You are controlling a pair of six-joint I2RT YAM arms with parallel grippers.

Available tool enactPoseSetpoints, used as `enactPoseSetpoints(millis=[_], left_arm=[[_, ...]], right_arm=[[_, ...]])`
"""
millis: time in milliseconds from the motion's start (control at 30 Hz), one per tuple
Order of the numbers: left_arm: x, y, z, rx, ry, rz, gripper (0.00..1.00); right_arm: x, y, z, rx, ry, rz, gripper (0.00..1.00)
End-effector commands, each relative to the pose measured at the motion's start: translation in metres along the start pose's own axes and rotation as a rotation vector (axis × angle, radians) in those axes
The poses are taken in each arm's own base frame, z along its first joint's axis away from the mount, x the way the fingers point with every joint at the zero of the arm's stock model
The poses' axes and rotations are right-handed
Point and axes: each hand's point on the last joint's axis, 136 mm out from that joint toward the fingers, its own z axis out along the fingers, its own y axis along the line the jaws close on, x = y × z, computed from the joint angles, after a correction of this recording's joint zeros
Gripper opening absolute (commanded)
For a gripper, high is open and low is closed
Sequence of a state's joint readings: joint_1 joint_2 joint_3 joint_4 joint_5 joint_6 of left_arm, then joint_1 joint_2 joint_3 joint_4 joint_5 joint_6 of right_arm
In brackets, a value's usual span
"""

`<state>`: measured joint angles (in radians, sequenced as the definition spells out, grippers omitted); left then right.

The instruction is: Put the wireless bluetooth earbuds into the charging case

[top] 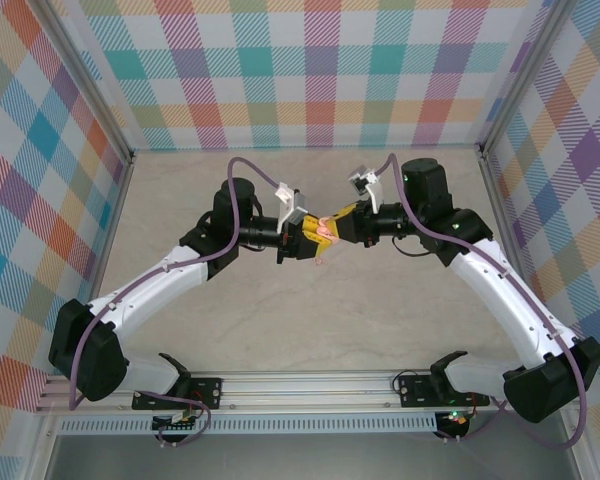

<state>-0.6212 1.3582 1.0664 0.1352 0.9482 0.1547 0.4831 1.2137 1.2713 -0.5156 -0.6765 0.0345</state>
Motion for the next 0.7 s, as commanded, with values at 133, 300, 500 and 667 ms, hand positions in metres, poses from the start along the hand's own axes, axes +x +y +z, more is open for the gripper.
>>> enactPoseSetpoints(millis=[133,300,500,667], left_arm=[[-0.005,0.004,0.002,-0.016,-0.028,0.005,0.12],[-0.004,0.007,0.002,-0.036,-0.028,0.000,0.06],[0.004,0.013,0.002,-0.066,-0.007,-0.012,0.05],[0.012,0.018,0.003,-0.085,0.011,-0.036,0.04]], right_arm=[[-0.001,0.013,-0.003,-0.052,-0.016,-0.005,0.18],[0.001,0.009,-0.002,-0.037,-0.008,0.002,0.21],[0.004,-0.006,-0.002,0.055,-0.005,0.017,0.47],[0.004,-0.021,-0.005,0.145,-0.011,0.028,0.52]])
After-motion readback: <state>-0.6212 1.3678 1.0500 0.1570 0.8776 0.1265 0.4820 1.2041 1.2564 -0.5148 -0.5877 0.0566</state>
